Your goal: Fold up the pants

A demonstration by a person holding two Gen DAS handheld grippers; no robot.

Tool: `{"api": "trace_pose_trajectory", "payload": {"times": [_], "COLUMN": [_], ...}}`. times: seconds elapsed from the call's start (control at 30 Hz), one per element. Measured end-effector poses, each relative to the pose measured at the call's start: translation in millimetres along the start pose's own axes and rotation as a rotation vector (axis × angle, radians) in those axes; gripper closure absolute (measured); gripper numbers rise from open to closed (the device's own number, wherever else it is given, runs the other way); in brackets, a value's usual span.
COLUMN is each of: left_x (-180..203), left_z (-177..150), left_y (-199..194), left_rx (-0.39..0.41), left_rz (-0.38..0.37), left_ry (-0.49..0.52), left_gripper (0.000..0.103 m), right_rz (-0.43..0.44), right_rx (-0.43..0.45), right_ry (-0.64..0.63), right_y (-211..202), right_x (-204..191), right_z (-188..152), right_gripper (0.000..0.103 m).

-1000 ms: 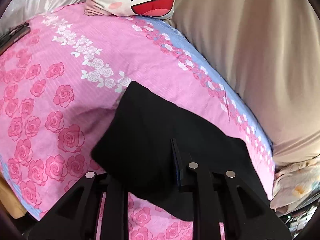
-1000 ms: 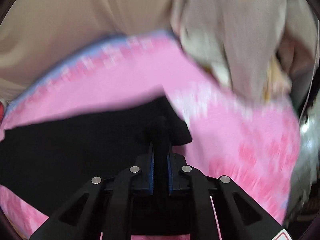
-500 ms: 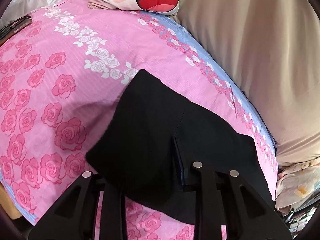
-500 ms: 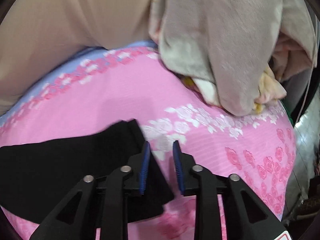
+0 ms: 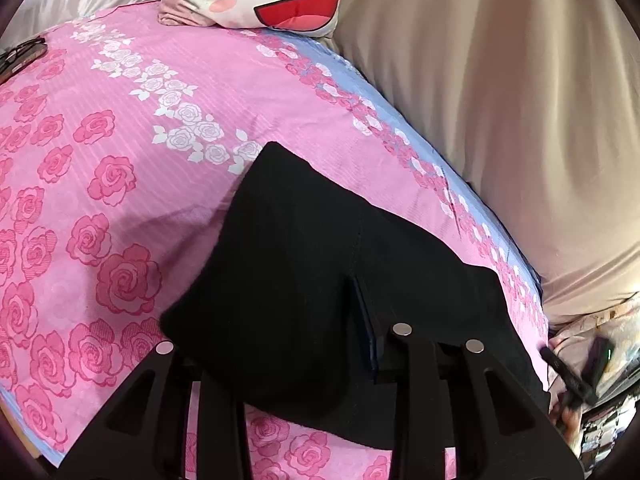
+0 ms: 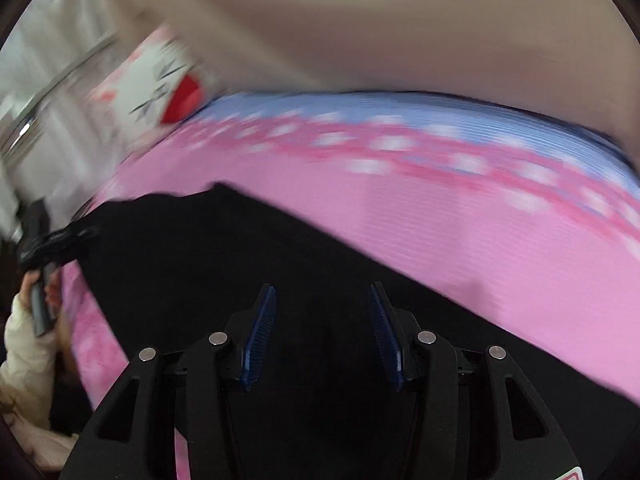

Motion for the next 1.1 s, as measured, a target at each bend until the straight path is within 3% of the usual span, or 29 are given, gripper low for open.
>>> {"api": "trace_pose_trajectory", "payload": {"times": [0.1, 0.17, 0.2, 0.23, 0.3, 0.43, 0.47, 0.53, 0.6, 0.7, 0.73, 0.77, 0.8, 0.87, 0.9, 1.0, 1.1], "left_x": [-0.7, -2.4, -3.2, -3.8, -5.5, -2.4, -0.9, -1.1, -6.0, -15.4, -19.1, -23.3, -31.5, -44.1, -48.5, -45.8, -17.6], "left_z": [-2.0, -3.3, -3.7, -3.8, -1.0, 13.9, 16.6, 18.5, 17.6, 7.9, 1.8, -2.7, -7.5, -11.9, -12.3, -6.0, 2.6], "left_y": [-1.2, -1.8, -1.8, -1.6, 0.2, 8.2, 12.9, 25.9, 20.8, -14.2, -28.9, -38.9, -51.3, -71.7, -81.6, -99.1, -102.1], "left_rx": [0.007, 0.011, 0.015, 0.018, 0.022, 0.048, 0.043, 0.016, 0.009, -0.005, -0.006, -0.003, 0.013, 0.065, 0.083, 0.13, 0.155], "left_rz": [-0.027, -0.055, -0.067, -0.078, -0.101, -0.132, -0.122, -0.106, -0.146, -0.179, -0.179, -0.135, -0.023, 0.12, 0.132, 0.062, 0.003], "left_ry": [0.014, 0.015, 0.016, 0.021, 0.032, 0.077, 0.094, 0.129, 0.126, 0.134, 0.152, 0.163, 0.177, 0.196, 0.19, 0.112, 0.129], "left_gripper": [0.07, 0.067, 0.067, 0.067, 0.067, 0.066, 0.066, 0.066, 0.066, 0.063, 0.055, 0.044, 0.024, 0.022, 0.022, 0.022, 0.022], "right_rz": [-0.002, 0.012, 0.032, 0.05, -0.006, -0.033, -0.096, -0.164, -0.159, -0.118, -0.093, -0.07, -0.053, 0.016, 0.039, 0.037, -0.041], "right_rx": [-0.084, -0.134, -0.147, -0.151, -0.117, 0.028, 0.0, -0.148, -0.106, 0.024, 0.04, 0.048, 0.04, -0.029, -0.056, -0.135, -0.102], "right_ry": [-0.126, -0.142, -0.143, -0.156, -0.188, -0.146, -0.153, -0.138, -0.115, -0.092, -0.106, -0.149, -0.179, -0.246, -0.263, -0.324, -0.331], "right_y": [76.7, 114.6, 127.6, 140.0, 142.1, 116.6, 129.7, 169.4, 163.3, 116.0, 102.9, 93.0, 92.3, 106.9, 116.6, 170.5, 206.9], "right_x": [-49.3, -64.5, -71.0, -79.1, -89.0, -78.1, -67.8, -44.8, -39.0, -50.3, -58.1, -77.2, -90.2, -122.0, -131.1, -165.5, -182.1], "right_z": [40.6, 59.0, 64.8, 71.8, 81.5, 116.7, 119.9, 108.1, 107.4, 111.8, 109.9, 106.3, 104.5, 95.0, 91.5, 83.5, 100.0], "right_gripper": [0.056, 0.056, 0.06, 0.082, 0.094, 0.1, 0.101, 0.1, 0.098, 0.093, 0.093, 0.093, 0.093, 0.093, 0.093, 0.093, 0.096]}}
Point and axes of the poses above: each gripper's, at about its wrist camera, not at the fingertips, and y roughly the way its jaws point, x to its right, z to its top, the point moved 3 cm from there along y, roughly the way its jaws point, and after that the axes turned 1 degree about z, right-handed, at the moved point
